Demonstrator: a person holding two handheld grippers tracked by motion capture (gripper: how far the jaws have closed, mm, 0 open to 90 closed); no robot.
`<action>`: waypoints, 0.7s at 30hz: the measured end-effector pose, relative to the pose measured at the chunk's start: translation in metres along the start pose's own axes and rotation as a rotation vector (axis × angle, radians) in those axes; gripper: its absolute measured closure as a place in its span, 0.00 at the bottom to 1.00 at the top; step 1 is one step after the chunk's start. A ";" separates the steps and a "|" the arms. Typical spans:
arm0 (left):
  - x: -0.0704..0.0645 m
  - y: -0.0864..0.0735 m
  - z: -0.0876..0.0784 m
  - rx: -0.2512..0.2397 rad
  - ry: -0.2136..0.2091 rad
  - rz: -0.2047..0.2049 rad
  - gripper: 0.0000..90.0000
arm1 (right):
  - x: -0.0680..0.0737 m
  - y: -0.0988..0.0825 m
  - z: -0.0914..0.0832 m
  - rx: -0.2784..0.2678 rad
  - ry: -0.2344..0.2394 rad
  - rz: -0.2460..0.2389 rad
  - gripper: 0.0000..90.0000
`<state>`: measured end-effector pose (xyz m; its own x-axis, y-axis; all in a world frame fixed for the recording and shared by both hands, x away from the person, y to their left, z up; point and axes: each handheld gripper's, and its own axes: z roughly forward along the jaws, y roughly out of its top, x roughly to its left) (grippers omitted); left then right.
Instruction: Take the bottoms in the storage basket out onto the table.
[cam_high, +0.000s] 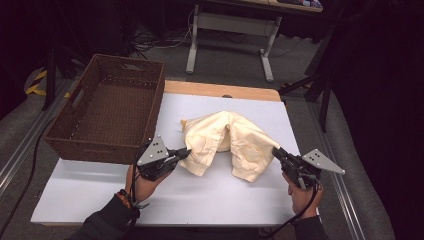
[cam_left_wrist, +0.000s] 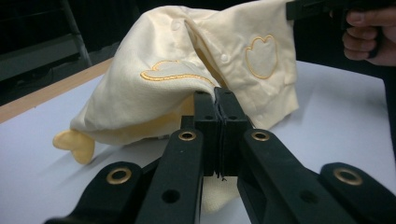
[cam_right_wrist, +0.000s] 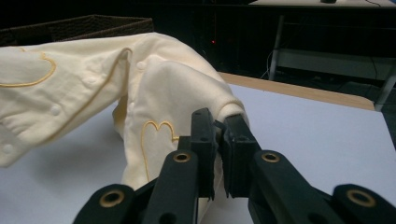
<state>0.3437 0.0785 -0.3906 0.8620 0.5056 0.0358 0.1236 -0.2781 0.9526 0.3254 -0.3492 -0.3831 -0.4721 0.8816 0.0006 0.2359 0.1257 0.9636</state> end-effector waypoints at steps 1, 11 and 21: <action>-0.001 -0.001 -0.002 0.005 0.004 0.004 0.99 | 0.001 0.000 0.000 0.004 -0.006 -0.003 0.87; 0.002 -0.029 -0.016 0.097 0.009 0.013 0.99 | 0.004 -0.009 0.002 0.047 -0.104 -0.060 0.65; -0.001 -0.053 -0.014 0.191 0.005 0.024 0.98 | 0.022 -0.015 -0.011 0.002 -0.075 -0.102 0.54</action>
<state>0.3296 0.1045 -0.4371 0.8632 0.5014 0.0594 0.1952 -0.4399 0.8766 0.3017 -0.3365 -0.3946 -0.4284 0.8960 -0.1172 0.1918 0.2169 0.9572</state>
